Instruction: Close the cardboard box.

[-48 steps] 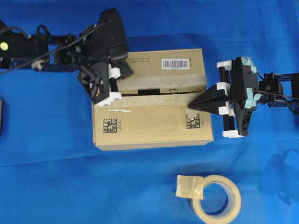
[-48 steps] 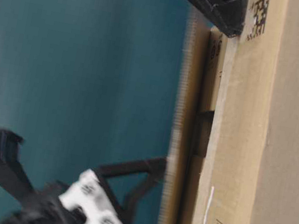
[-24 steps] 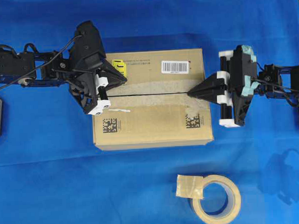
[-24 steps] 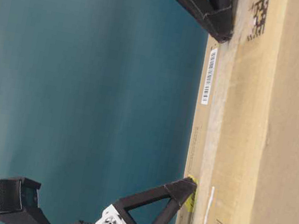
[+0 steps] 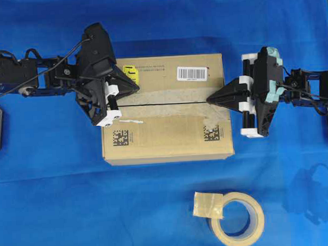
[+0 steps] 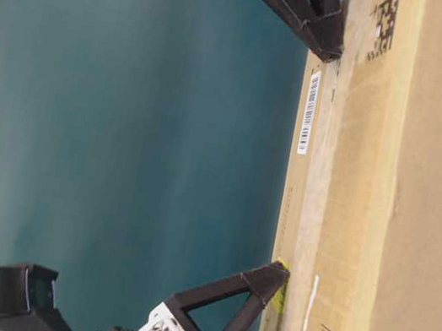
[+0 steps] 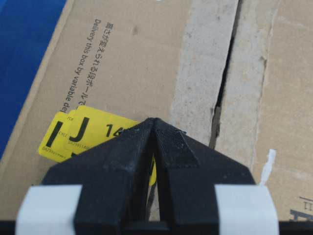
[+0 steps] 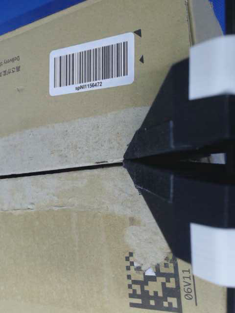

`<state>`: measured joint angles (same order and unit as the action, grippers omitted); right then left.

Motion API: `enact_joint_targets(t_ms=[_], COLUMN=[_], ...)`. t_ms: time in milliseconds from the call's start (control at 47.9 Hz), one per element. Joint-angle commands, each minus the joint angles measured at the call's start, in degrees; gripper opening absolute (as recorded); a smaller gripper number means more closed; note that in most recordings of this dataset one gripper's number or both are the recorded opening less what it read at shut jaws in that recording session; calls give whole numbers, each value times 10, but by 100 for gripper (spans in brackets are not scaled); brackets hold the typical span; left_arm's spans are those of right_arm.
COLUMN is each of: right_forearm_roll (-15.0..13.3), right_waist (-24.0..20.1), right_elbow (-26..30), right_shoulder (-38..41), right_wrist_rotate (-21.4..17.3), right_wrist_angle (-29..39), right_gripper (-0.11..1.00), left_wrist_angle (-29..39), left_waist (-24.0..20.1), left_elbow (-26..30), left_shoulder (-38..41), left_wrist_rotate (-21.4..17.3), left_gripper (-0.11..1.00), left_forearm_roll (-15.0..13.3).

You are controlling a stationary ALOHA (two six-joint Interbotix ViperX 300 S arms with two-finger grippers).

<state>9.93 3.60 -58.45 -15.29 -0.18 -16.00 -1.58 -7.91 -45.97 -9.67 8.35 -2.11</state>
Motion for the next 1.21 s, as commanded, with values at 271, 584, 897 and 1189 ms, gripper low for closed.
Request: enact_joint_targets(t_ms=[271,584,897,1189], right_forearm_roll=[0,0,2,2], right_waist=[2,2,2,2], right_elbow=[3,3,3,3], right_shoulder=[-8,-8,-8,-8], right_wrist_rotate=[1,0,0,-1], right_wrist_angle=[-8,-12,-17,-17], right_gripper=[0,0,0,0], left_wrist_angle=[-225,-402,-406,-406], left_waist=[24,51,64,53], left_elbow=[-103,-192,-192,-194], left_shoulder=[-64,-43,-11,4], left_wrist_rotate=[-19,-20,-42,-43], left_gripper=[0,0,0,0], left_forearm_roll=[0,0,-1,-2])
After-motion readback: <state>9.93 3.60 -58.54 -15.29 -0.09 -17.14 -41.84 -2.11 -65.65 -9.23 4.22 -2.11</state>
